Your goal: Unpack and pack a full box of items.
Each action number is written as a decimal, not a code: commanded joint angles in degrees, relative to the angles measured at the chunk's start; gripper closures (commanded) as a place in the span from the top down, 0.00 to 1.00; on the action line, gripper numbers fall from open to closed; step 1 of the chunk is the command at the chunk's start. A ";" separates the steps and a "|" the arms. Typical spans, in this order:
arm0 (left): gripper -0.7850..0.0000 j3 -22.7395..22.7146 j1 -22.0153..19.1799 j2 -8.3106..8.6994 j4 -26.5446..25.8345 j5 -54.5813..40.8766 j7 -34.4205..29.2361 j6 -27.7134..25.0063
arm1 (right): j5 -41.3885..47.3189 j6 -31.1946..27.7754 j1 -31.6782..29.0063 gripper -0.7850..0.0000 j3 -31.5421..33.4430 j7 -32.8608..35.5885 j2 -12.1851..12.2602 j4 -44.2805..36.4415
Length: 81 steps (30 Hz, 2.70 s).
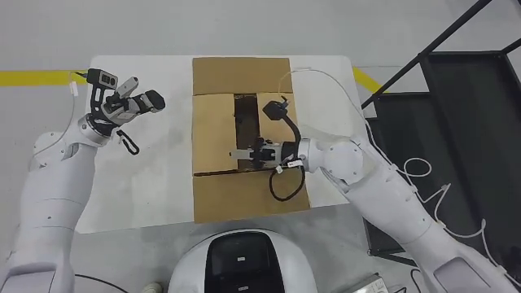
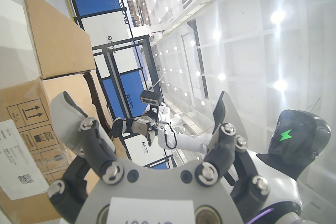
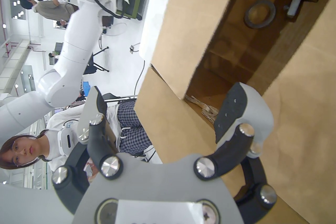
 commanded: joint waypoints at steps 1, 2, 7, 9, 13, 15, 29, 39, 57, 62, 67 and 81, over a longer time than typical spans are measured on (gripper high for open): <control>1.00 0.00 0.01 0.00 -0.03 0.00 0.00 0.01 | 0.66 0.11 0.79 1.00 0.19 -1.76 -0.23 -0.90; 1.00 0.00 0.01 0.00 -0.03 0.00 0.00 0.01 | 0.93 0.31 1.28 1.00 0.35 -2.47 -0.37 -1.14; 1.00 -0.37 2.42 0.31 -4.25 2.41 3.25 1.55 | 5.57 2.10 1.97 1.00 1.16 -6.67 -1.10 -0.22; 1.00 -0.58 3.34 0.46 -5.47 2.86 3.43 2.20 | 8.34 3.58 2.12 1.00 1.46 -6.88 -1.34 0.67; 1.00 -0.83 4.66 0.73 -7.26 4.21 3.60 3.10 | 16.62 3.50 2.24 1.00 2.37 -5.91 -1.87 3.21; 1.00 -0.84 5.12 0.83 -7.96 4.68 3.42 3.57 | 22.42 1.62 1.84 1.00 3.09 -5.25 -2.18 4.65; 1.00 -0.64 5.70 1.03 -10.25 5.93 4.19 4.55 | 31.39 -1.05 1.76 1.00 5.38 -1.33 -2.76 9.44; 1.00 -0.68 5.72 1.02 -10.26 5.74 4.36 4.36 | 31.39 -1.05 1.76 1.00 5.38 -1.33 -2.76 9.44; 1.00 -2.92 9.05 1.78 -15.24 7.59 8.03 6.23 | 17.72 14.42 8.12 1.00 -4.34 -2.11 -4.64 10.90; 1.00 -3.15 9.22 1.89 -15.48 7.85 8.31 6.28 | 15.14 16.47 9.18 1.00 -6.35 -1.56 -5.16 11.81; 1.00 -3.84 9.21 2.02 -15.54 7.57 9.08 6.00 | 15.99 17.03 9.71 1.00 -8.18 0.38 -5.86 12.29; 1.00 -9.77 10.22 2.66 -17.68 2.32 13.93 4.79 | 28.24 0.29 13.34 1.00 -12.51 -2.48 -10.32 16.24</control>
